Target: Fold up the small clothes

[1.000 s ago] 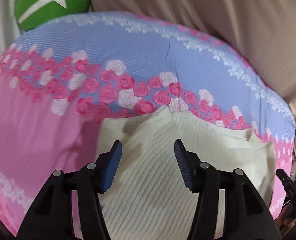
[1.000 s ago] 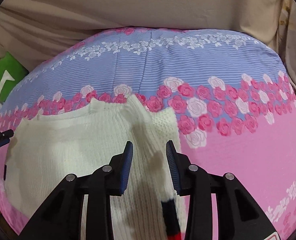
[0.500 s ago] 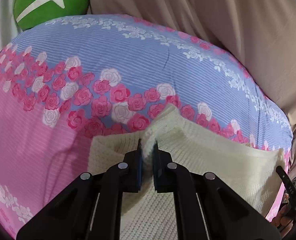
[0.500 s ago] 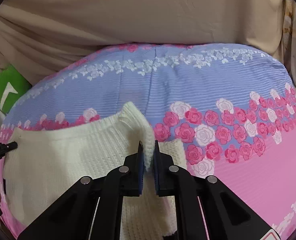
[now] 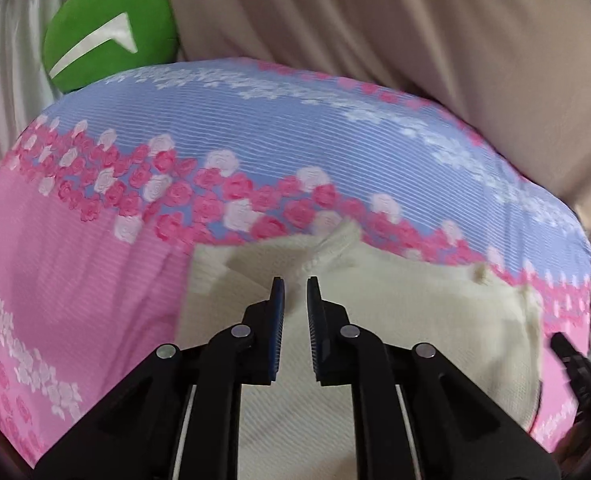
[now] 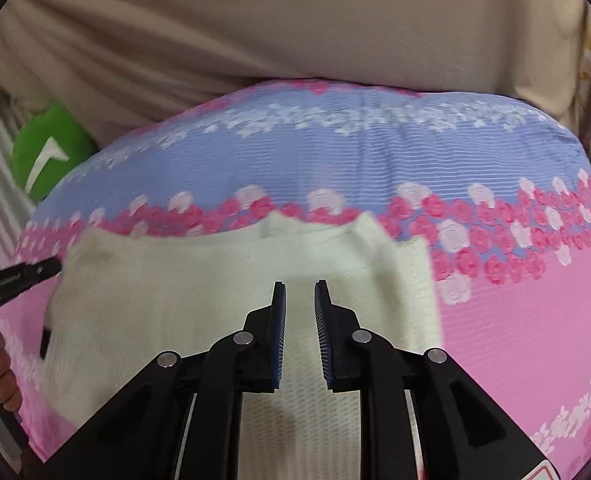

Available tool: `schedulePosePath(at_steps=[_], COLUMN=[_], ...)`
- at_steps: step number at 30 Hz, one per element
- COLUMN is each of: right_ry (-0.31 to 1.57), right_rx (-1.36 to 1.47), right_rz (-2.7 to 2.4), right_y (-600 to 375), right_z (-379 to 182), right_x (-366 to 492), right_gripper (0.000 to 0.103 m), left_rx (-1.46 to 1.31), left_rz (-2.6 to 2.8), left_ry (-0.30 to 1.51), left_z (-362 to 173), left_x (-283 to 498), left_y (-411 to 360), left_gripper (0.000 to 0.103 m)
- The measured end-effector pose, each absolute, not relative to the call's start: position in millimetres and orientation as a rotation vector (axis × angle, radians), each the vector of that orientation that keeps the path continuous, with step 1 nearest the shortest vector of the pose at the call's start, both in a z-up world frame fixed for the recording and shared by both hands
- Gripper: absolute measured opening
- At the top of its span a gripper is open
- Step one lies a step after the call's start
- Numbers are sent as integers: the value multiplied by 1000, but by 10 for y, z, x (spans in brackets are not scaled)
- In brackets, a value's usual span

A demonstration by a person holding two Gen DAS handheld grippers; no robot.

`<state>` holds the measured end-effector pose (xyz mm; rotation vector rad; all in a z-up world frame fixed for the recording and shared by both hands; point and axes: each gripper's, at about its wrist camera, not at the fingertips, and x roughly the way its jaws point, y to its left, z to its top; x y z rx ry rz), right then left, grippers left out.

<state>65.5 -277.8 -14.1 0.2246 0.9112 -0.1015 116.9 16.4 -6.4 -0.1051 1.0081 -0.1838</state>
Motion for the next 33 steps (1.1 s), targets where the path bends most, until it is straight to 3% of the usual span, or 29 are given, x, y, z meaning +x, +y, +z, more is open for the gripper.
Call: schedulePosePath(at_steps=[5,9,11,33], right_ry=[1019,1092,1107,1119], right_rx=[133,114,134,158], right_rz=[135,93,45,-117], right_y=[-1973,-2077,-2277,-2856], right_z=[-502,-768,-801,-818], right_x=[590,483,391,209], right_gripper=[17,12,6,2], left_rx=[-29,24,11,20], left_rz=[-322,-273,-253,-167], left_ry=[1126,1184,1175,1157], left_z=[-395,-728,-714,-680], left_x=[824,741,734,635], left_y=[-333,-194,-22,371], left_gripper=[12,11,11,11])
